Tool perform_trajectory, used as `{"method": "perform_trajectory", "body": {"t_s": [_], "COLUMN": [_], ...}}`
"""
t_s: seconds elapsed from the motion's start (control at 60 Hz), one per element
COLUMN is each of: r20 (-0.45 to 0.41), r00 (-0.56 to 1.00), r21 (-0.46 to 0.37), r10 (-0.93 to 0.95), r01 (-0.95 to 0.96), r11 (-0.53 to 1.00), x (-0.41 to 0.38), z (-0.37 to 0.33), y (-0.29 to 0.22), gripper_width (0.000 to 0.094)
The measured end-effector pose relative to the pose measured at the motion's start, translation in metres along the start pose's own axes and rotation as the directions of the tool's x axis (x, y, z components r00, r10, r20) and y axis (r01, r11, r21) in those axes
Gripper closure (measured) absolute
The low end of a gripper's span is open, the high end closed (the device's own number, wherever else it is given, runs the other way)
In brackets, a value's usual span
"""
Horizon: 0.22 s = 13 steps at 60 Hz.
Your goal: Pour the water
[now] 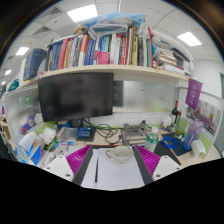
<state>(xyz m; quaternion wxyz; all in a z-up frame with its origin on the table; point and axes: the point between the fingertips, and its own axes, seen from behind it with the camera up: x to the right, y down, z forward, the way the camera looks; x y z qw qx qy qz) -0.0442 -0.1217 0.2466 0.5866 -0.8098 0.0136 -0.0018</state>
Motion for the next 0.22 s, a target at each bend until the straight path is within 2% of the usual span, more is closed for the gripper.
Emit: {"method": "perform_trajectory", "body": {"t_s": [0.217], "r20": [0.006], "r00": [1.000], "r21": [0.014], "r10": [0.028], "r01": [-0.028], "r11": [1.000], "x": [-0.0084], "z": [-0.0025], "y": [-0.0062], "gripper_width": [0.0074]}}
